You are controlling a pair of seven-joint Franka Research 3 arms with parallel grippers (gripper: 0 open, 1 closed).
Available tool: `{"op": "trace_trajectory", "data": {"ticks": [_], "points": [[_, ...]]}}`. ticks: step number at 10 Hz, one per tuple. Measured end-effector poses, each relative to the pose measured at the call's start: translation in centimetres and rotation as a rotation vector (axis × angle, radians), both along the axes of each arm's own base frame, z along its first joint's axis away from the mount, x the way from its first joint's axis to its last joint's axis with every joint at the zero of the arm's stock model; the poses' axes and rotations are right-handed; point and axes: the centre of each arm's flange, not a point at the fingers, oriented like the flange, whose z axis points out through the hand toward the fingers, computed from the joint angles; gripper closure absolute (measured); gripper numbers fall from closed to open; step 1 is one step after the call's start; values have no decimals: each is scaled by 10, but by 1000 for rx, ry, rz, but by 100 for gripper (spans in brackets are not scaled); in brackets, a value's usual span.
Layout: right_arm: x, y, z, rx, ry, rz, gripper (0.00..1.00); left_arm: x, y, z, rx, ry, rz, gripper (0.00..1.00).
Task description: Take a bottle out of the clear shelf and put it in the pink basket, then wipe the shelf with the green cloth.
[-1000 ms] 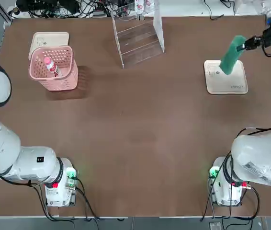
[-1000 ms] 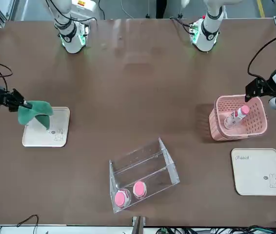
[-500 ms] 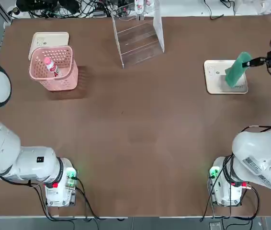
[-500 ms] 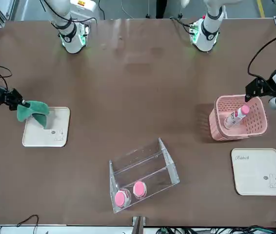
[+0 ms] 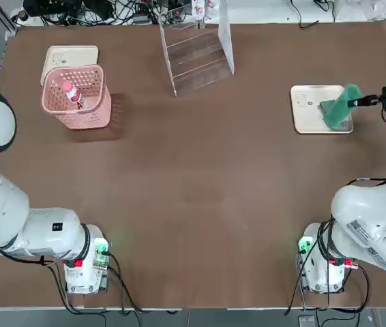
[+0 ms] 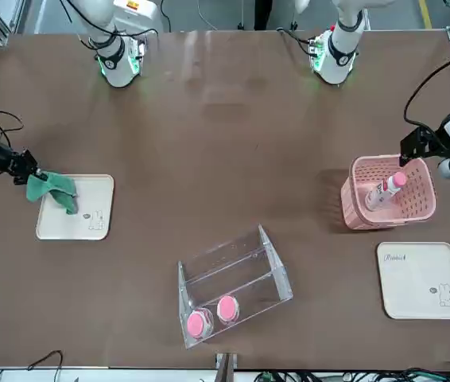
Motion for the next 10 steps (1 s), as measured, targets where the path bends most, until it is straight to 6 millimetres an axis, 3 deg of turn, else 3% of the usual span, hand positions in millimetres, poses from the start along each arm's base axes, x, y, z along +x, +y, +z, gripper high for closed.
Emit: {"op": "trace_trajectory", "data": {"ticks": [3,5,8,10], "points": [[-15,-32,-11,-107,-21,37,94,0,-1,0,0,0,-1,0],[-14,-53,-11,-173,-47,34,94,0,-1,0,0,0,-2,0],[-1,-58,-22,-197,-58,25,94,0,-4,0,0,0,-6,0],[9,-49,-38,-187,-63,12,94,0,-4,0,-1,0,-8,0]]}}
